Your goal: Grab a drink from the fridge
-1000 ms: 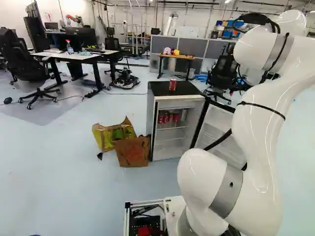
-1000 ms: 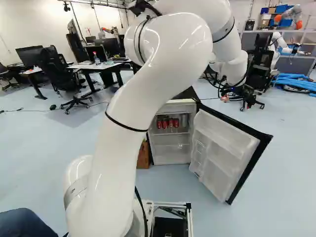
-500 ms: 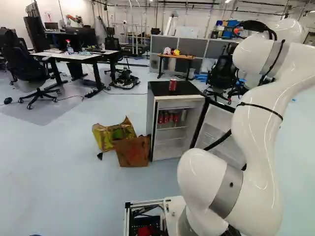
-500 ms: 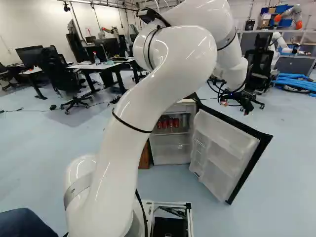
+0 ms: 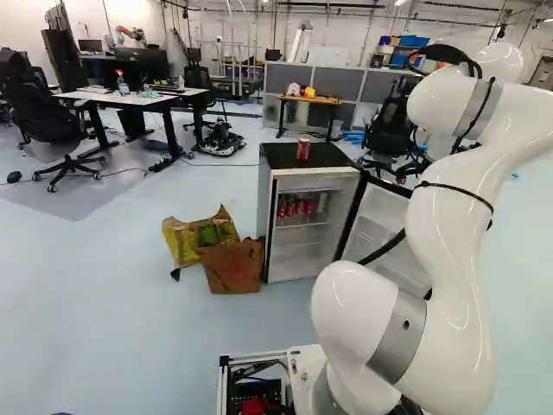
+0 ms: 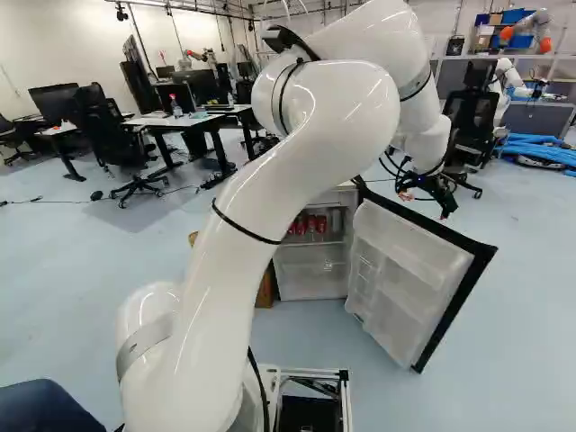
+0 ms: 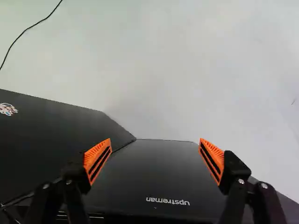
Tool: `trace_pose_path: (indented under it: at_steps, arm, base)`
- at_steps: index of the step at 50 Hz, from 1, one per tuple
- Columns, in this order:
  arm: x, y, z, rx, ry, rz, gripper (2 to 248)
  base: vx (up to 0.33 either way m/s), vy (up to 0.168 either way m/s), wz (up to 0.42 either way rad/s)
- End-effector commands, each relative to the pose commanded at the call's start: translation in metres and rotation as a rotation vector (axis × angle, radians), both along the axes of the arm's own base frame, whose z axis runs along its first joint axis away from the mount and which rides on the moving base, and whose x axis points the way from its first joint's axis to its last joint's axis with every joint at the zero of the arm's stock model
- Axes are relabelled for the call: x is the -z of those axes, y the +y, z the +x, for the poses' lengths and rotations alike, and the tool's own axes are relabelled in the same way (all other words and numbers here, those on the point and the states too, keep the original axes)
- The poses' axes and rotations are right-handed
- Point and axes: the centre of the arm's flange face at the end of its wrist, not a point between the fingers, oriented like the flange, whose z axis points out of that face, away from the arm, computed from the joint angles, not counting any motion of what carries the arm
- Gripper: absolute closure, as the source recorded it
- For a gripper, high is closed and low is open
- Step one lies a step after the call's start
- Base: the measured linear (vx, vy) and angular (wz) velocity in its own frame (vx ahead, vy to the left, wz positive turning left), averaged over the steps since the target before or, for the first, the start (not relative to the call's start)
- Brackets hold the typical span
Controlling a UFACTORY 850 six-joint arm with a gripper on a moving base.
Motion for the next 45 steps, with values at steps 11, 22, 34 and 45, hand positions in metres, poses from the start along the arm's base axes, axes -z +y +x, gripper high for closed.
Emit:
trace_pose_path:
  at_steps: [11,22,34,45]
  arm:
    - [0.001,0.002,-0.002,-0.001,0.021,0.024,3]
    - [0.002,0.004,-0.009,0.001,0.047,0.054,3]
    - [0.003,0.007,-0.018,0.004,0.077,0.089,3]
    - [0.003,0.009,-0.026,0.009,0.091,0.105,3]
  base:
    - [0.0,0.0,0.0]
    - [0.0,0.0,0.0]
    - [0.0,0.0,0.0]
    - [0.0,0.0,0.0]
